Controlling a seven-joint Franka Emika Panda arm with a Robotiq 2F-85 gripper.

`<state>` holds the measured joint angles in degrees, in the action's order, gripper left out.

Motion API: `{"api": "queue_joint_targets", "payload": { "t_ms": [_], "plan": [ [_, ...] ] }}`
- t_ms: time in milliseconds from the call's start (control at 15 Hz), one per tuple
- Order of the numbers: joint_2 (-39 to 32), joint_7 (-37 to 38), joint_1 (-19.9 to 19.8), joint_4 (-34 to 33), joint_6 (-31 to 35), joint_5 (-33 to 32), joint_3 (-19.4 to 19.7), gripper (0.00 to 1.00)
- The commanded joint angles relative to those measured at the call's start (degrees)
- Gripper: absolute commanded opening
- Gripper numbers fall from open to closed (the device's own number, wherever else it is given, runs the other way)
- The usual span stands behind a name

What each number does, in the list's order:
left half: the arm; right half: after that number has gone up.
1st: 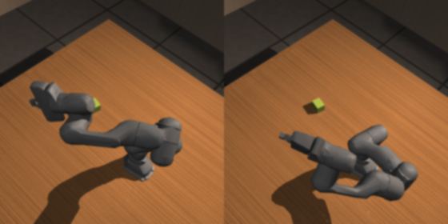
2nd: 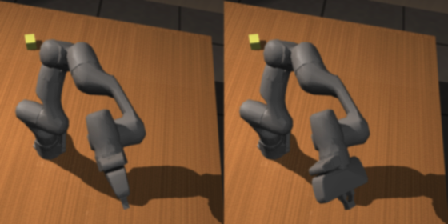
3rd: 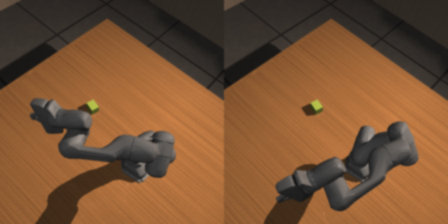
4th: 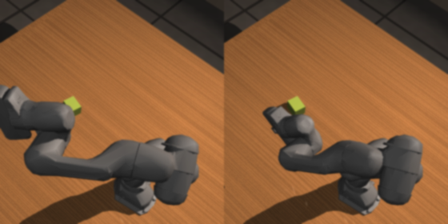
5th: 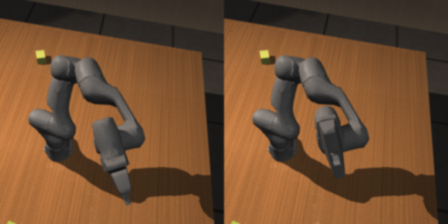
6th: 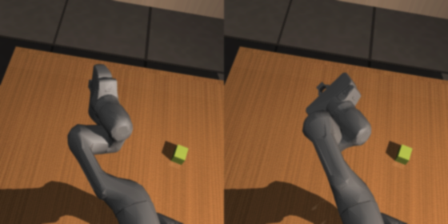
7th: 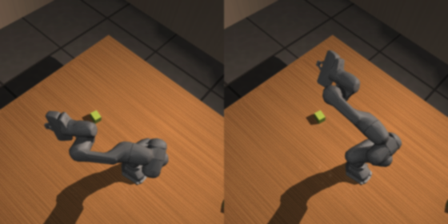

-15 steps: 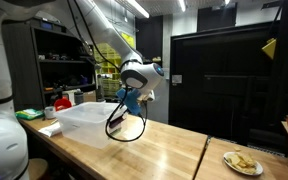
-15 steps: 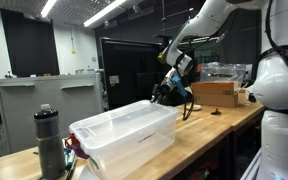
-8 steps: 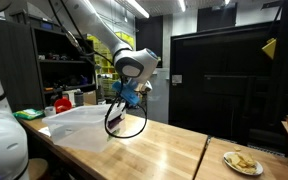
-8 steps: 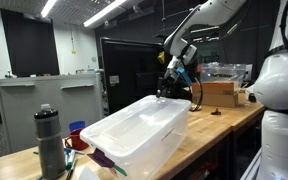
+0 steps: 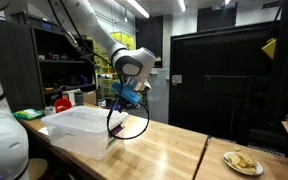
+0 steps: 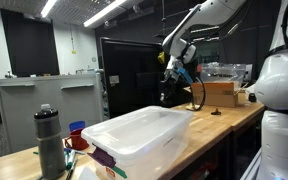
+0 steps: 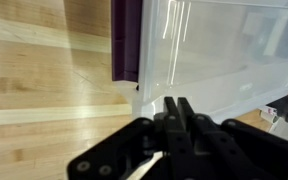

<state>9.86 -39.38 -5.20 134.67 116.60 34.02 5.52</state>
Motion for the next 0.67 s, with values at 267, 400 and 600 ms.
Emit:
{"api": "queue_joint_targets", "payload": {
  "t_ms": [267, 400, 600],
  "plan": [
    [1.39, 2.89, 1.35, 0.73, 0.26, -3.73, 0.27, 0.48],
    [0.78, 2.91, 1.53, 0.3, 0.1, -3.85, 0.28, 0.61],
    [-0.52, 2.61, 1.96, -0.45, -0.03, -3.67, 0.21, 0.82]
  ]
}}
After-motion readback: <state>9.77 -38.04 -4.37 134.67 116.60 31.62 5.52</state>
